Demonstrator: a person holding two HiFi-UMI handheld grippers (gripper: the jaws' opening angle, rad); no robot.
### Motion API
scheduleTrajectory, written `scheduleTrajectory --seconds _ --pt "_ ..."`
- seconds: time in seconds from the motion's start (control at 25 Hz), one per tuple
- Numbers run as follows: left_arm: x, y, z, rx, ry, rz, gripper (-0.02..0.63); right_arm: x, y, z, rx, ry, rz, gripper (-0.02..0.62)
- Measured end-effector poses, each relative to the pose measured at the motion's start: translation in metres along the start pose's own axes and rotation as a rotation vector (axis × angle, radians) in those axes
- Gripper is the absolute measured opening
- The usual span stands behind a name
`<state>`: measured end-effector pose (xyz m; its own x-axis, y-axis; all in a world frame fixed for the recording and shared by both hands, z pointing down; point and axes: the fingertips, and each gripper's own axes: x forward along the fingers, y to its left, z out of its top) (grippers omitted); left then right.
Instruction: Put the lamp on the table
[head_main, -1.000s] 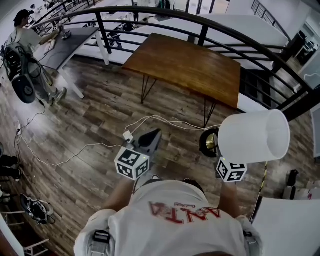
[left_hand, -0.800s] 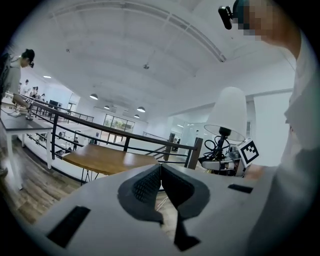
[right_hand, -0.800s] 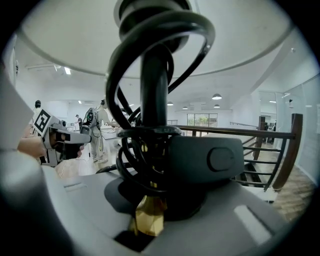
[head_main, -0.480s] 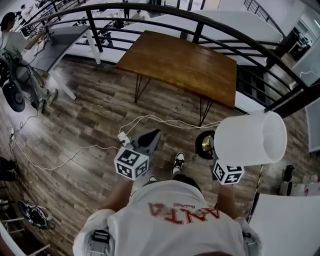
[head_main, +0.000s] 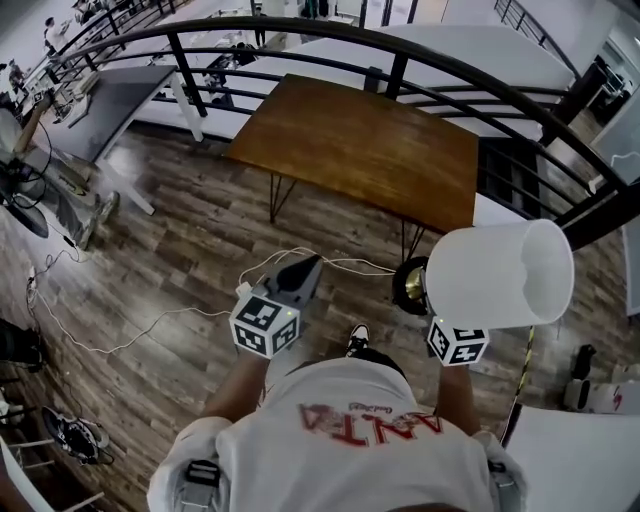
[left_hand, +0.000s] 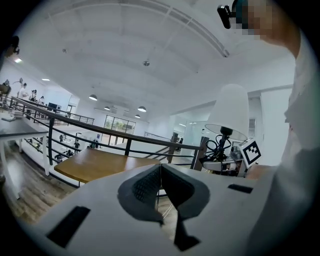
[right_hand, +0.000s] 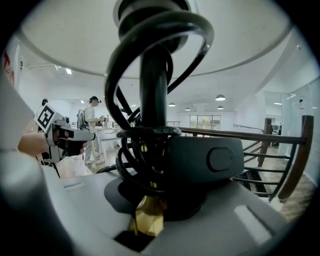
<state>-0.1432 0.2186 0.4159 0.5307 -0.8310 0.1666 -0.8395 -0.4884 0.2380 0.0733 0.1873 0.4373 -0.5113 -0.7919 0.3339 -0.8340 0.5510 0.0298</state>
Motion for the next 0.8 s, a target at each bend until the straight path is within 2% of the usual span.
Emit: scheduleTrajectory --seconds 0.36,0.8 --pt "0.086 -0.002 0.026 0.002 0.008 0.037 0.009 0.045 -0.088 0.024 -0.006 -0.004 0.022 0.072" --pt "0.179 -0.011 0.029 0.011 0.040 0.075 0.009 0.084 -0.179 0.015 0.012 0.004 0.035 0.072"
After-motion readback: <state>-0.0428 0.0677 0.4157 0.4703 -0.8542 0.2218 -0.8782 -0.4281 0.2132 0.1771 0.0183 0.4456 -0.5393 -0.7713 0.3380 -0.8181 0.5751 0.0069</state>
